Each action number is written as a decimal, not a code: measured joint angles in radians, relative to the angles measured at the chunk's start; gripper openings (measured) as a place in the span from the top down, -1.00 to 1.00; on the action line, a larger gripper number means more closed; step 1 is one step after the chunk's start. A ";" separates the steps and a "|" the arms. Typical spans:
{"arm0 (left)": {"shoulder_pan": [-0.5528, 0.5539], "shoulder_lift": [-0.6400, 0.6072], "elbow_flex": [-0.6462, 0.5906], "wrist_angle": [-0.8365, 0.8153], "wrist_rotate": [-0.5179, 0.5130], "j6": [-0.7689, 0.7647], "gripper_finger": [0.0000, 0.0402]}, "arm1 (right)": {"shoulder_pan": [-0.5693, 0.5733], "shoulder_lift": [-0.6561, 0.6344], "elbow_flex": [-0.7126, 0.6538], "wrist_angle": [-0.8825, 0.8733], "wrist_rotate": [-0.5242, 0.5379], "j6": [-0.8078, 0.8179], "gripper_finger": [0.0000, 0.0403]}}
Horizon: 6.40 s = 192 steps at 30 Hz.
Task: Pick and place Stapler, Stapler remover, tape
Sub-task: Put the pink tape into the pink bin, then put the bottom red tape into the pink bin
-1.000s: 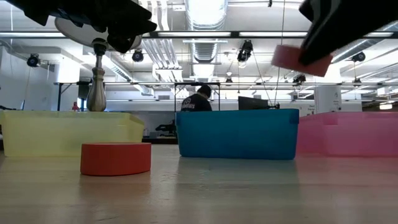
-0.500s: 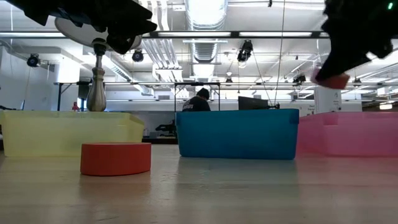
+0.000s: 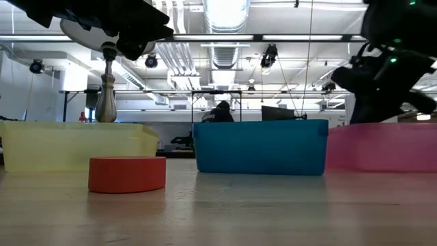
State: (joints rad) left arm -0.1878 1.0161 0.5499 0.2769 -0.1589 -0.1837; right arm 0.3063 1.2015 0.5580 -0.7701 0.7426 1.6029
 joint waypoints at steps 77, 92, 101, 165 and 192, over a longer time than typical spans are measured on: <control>0.000 0.000 -0.001 -0.001 0.000 -0.001 0.30 | 0.153 0.212 0.373 0.028 -0.210 -0.311 0.29; 0.000 0.000 -0.002 -0.001 0.000 0.013 0.30 | 0.668 0.491 0.494 0.144 -0.420 0.436 0.36; 0.000 0.000 -0.002 0.000 0.000 0.038 0.30 | 0.693 0.665 0.787 -0.163 -0.663 0.603 0.37; 0.000 0.000 -0.032 0.010 0.000 0.020 0.30 | 0.655 0.510 0.534 -0.089 -0.213 -0.102 0.74; 0.000 0.000 -0.033 0.030 0.001 -0.058 0.30 | 0.072 0.336 0.505 -0.144 0.038 -0.503 0.73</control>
State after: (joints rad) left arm -0.1879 1.0164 0.5172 0.3065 -0.1581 -0.2421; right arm 0.3784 1.5379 1.0634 -0.9137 0.7802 1.1003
